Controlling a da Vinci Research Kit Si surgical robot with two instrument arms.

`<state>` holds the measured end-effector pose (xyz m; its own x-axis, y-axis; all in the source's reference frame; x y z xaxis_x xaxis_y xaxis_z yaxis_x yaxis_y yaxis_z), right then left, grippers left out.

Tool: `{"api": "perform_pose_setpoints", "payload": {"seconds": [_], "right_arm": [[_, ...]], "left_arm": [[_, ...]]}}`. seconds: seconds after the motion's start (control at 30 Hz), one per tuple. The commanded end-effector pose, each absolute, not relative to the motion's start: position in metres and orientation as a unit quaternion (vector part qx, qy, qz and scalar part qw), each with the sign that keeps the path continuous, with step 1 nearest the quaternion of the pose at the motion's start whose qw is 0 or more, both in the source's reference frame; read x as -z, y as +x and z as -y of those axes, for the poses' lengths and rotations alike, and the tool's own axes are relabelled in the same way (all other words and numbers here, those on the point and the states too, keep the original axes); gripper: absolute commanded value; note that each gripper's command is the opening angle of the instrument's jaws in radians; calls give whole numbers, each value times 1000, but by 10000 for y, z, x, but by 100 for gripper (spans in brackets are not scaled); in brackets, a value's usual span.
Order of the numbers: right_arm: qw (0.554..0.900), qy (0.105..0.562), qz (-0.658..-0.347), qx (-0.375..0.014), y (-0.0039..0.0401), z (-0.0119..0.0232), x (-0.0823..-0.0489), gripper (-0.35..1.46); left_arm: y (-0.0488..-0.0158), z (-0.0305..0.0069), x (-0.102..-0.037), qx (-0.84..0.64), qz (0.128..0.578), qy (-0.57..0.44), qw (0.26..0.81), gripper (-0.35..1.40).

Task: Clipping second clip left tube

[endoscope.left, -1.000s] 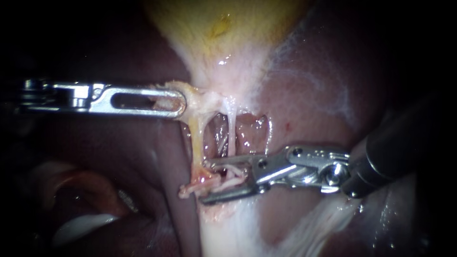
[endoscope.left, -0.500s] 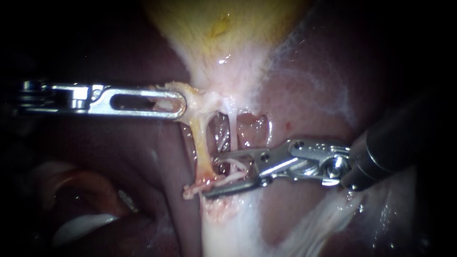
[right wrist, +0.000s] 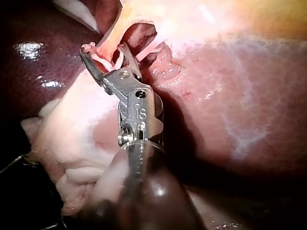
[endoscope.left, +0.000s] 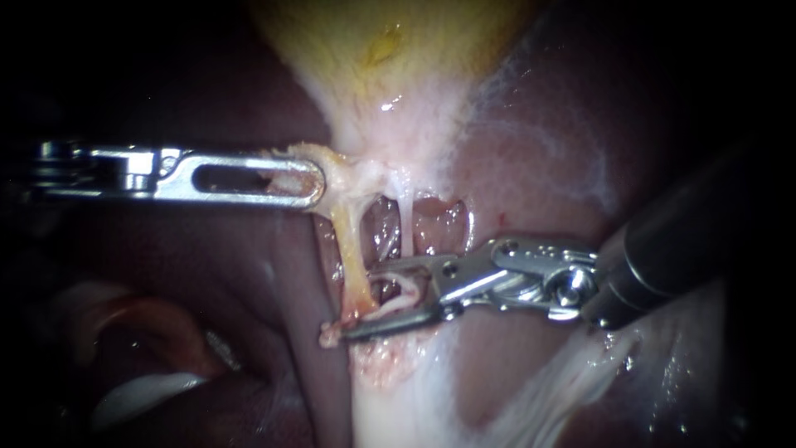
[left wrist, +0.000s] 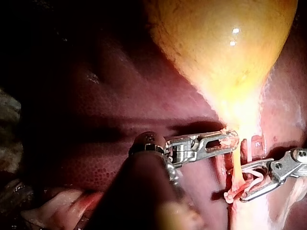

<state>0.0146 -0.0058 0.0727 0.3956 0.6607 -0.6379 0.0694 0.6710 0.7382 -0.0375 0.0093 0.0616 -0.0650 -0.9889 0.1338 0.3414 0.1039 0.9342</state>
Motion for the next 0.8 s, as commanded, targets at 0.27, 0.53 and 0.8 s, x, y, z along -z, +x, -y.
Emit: {"api": "perform_pose_setpoints", "payload": {"seconds": [0.27,0.53,0.8], "right_arm": [[744,377,-517,-193,161,65,-728,43],[736,385,-521,-195,175,68,-733,42],[724,395,-527,-207,177,67,-737,33]], "left_arm": [[-376,-93,-617,568,458,353,585,-35],[-377,-93,-617,569,458,353,585,-35],[-376,-93,-617,568,458,353,585,-35]]}}
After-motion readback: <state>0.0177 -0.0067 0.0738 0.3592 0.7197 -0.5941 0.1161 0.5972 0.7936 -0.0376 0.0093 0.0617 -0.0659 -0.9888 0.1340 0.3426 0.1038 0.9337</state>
